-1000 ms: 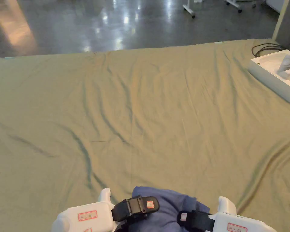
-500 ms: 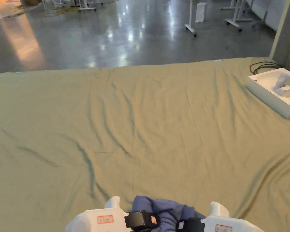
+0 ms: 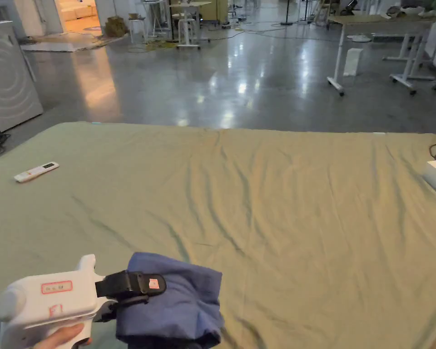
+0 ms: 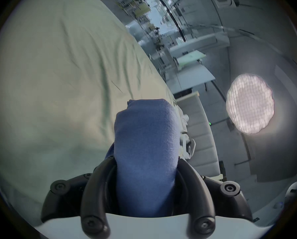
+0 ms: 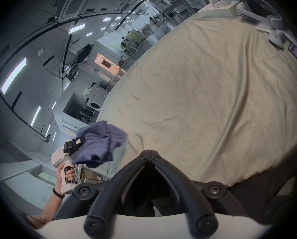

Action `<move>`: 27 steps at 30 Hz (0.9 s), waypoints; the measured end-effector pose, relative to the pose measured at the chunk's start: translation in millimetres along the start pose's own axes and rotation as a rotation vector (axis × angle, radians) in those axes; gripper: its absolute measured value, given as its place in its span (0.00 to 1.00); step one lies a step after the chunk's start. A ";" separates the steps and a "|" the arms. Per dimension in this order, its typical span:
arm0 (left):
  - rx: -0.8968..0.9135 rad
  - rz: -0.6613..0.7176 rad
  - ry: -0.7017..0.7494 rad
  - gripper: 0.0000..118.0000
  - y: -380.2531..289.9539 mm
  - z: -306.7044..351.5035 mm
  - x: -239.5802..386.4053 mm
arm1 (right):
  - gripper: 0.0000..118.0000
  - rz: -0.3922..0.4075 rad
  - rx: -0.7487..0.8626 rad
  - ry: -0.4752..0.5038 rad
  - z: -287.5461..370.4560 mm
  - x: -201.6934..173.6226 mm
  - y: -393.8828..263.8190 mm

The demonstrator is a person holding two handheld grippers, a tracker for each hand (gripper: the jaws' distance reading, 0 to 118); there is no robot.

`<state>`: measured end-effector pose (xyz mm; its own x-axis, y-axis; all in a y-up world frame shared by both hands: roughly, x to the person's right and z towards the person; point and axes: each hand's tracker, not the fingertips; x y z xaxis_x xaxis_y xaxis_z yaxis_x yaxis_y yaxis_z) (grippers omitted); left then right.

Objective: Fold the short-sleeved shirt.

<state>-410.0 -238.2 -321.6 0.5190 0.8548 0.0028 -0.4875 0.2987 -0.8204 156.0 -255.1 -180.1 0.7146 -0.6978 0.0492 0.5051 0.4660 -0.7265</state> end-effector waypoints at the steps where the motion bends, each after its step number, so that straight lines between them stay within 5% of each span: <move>1: 0.016 -0.002 0.032 0.35 16.5 18.3 -11.8 | 0.00 0.002 -0.003 -0.012 0.1 -0.4 -2.4; 11: 0.116 0.231 0.270 0.35 99.4 86.9 -148.7 | 0.00 -0.030 -0.136 -0.081 -39.6 12.2 -6.6; 12: 0.083 0.253 0.298 0.38 102.0 81.5 -160.9 | 0.00 -0.026 -0.143 -0.086 -44.3 10.4 -6.6; 14: 0.066 0.263 0.421 0.61 104.3 78.9 -169.1 | 0.00 -0.026 -0.158 -0.088 -50.2 6.5 -4.7; 17: 0.152 0.202 0.445 0.66 111.3 100.2 -152.8 | 0.00 0.015 -0.136 -0.053 -48.7 0.8 -3.2; 20: 0.216 0.019 0.681 0.68 116.1 131.6 -107.9 | 0.00 0.064 -0.120 -0.058 -43.2 -4.5 -0.2; 25: 0.336 -0.461 0.794 0.68 73.3 139.1 16.1 | 0.00 0.179 0.009 -0.031 -6.7 -24.6 13.3; 27: 0.428 -0.659 0.728 0.68 40.5 135.9 65.9 | 0.00 0.245 0.091 -0.043 14.4 -36.2 20.3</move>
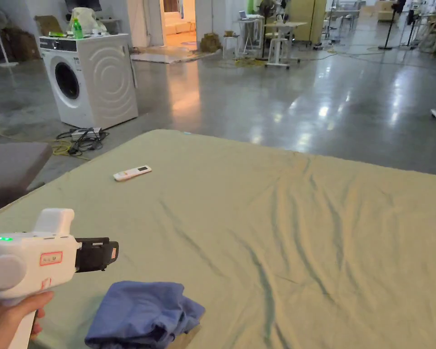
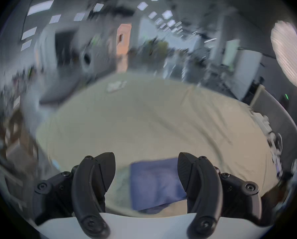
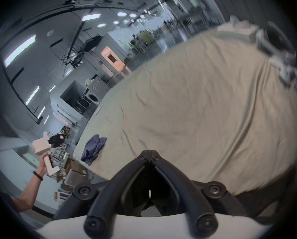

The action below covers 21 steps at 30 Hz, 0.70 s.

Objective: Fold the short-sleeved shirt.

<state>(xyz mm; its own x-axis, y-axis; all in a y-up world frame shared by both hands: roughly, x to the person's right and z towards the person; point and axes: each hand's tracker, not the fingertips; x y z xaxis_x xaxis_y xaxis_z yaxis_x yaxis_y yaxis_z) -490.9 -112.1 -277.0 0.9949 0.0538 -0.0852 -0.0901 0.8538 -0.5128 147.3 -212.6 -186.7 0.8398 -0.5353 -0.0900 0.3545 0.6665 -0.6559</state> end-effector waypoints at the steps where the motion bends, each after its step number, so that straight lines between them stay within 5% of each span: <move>1: 0.083 -0.026 -0.059 0.68 3.1 22.6 27.4 | 0.00 0.047 0.044 -0.005 12.4 -5.2 6.0; 7: 0.203 0.088 -0.397 0.68 -4.5 112.5 163.7 | 0.00 0.285 0.291 -0.068 78.9 -37.7 30.7; 12: 0.360 -0.097 -0.263 0.68 -10.4 149.7 249.8 | 0.00 0.431 0.483 -0.152 108.3 -82.8 47.4; 17: 0.461 -0.094 -0.317 0.68 -19.6 175.3 286.7 | 0.00 0.576 0.552 -0.234 123.2 -107.8 47.4; 19: 0.487 -0.123 -0.323 0.55 -25.3 180.4 289.3 | 0.00 0.658 0.578 -0.321 125.3 -115.3 42.0; 21: 0.509 -0.143 -0.253 0.31 -29.1 183.7 294.4 | 0.00 0.645 0.575 -0.314 128.9 -118.2 41.7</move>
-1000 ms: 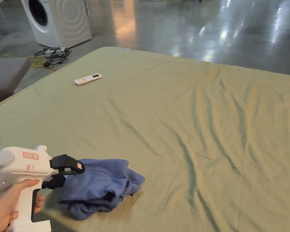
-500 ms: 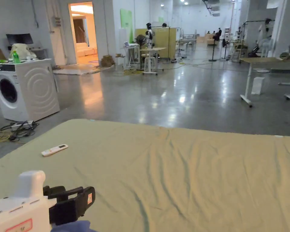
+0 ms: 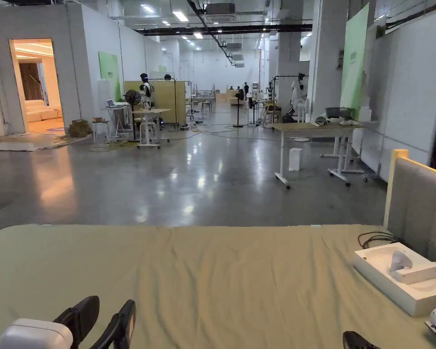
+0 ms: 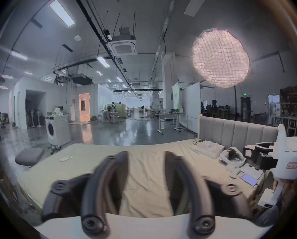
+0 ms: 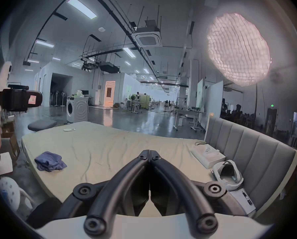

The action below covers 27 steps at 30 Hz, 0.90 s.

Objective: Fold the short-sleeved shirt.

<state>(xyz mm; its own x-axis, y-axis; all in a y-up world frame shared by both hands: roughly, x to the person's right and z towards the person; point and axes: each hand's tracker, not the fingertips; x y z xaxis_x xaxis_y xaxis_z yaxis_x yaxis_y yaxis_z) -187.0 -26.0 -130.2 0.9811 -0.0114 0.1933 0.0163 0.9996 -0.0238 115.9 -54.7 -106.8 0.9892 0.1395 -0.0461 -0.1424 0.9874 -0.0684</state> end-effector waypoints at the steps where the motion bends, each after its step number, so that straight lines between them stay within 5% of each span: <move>1: -0.007 -0.019 0.012 0.30 -2.7 2.2 -0.5 | 0.00 -0.001 -0.001 0.007 2.5 -0.7 0.3; 2: -0.007 -0.019 0.008 0.29 -4.9 4.4 -2.7 | 0.00 -0.003 -0.002 0.007 5.1 -2.7 0.4; 5: -0.019 -0.009 -0.029 0.01 -8.9 6.3 -3.6 | 0.00 -0.015 -0.003 0.012 4.4 -0.2 -2.0; 25: 0.008 -0.046 -0.045 0.01 -3.3 9.9 0.4 | 0.00 -0.085 -0.010 0.001 1.8 4.3 4.8; 27: 0.012 -0.036 -0.055 0.01 -1.7 9.7 -0.4 | 0.11 -0.081 -0.008 0.007 1.5 3.5 6.5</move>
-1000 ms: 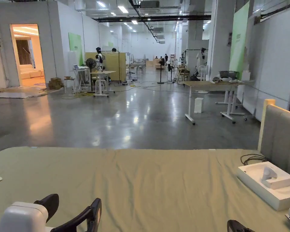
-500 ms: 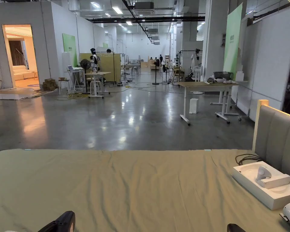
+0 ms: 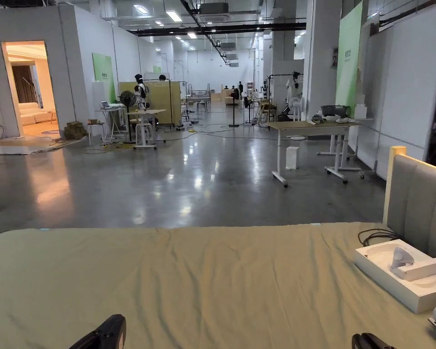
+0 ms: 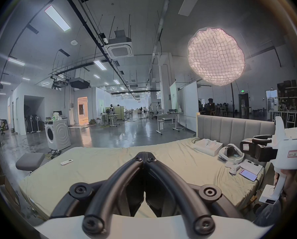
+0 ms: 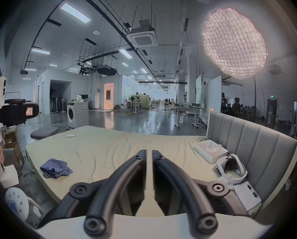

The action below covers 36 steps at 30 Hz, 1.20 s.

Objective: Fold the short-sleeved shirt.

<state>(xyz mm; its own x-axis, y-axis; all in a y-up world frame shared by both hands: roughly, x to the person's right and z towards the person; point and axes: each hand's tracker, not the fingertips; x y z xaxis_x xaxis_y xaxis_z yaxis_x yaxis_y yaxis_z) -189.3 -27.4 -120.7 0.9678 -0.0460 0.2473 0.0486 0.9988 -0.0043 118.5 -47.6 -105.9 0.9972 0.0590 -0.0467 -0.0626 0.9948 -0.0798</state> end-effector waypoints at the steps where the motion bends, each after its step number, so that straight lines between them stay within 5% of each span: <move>1: -0.001 0.004 -0.007 0.01 0.4 -0.5 -0.2 | 0.19 0.002 0.001 0.002 -0.1 -0.8 1.2; 4: -0.005 0.006 0.005 0.13 -0.3 -1.9 0.0 | 0.54 0.014 0.004 0.003 -0.5 -3.2 2.6; 6: -0.003 0.009 0.014 0.48 -0.5 -2.2 -0.4 | 0.78 0.023 0.004 -0.006 -0.9 -5.3 3.2; 9: 0.005 0.049 0.003 0.69 -0.4 -2.5 -2.3 | 0.80 0.014 0.018 -0.001 1.2 -6.9 3.9; 12: 0.011 0.075 0.006 0.84 -0.8 -2.8 -2.9 | 1.00 -0.007 0.021 -0.019 0.4 -7.9 4.7; 30: -0.007 0.073 0.060 0.85 -1.6 -3.3 -3.2 | 1.00 -0.054 0.019 -0.009 1.4 -7.8 4.0; 36: -0.014 0.055 0.050 0.85 -2.4 -2.2 0.6 | 1.00 -0.010 -0.008 -0.040 -0.1 -10.5 1.8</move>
<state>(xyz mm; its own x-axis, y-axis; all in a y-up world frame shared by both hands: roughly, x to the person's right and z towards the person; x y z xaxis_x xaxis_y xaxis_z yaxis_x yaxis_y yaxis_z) -188.3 -29.9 -122.6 0.9802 0.0083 0.1980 -0.0023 0.9995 -0.0303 107.9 -46.4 -105.7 0.9986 0.0524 -0.0060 -0.0527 0.9947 -0.0878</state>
